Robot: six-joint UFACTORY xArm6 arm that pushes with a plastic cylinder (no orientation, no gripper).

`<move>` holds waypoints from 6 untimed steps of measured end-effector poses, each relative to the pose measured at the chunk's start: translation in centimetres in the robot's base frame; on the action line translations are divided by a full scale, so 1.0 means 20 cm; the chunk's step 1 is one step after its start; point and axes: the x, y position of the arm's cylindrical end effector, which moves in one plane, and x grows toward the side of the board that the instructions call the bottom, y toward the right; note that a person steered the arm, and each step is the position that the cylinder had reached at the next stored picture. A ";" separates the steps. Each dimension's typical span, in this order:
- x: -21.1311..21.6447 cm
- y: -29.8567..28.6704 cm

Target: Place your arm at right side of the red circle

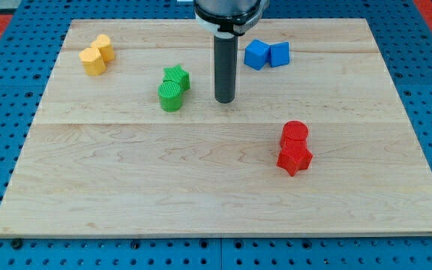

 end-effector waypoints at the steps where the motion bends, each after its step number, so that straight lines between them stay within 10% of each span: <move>1: 0.12 0.01; 5: -0.29 0.01; 6: -0.18 0.66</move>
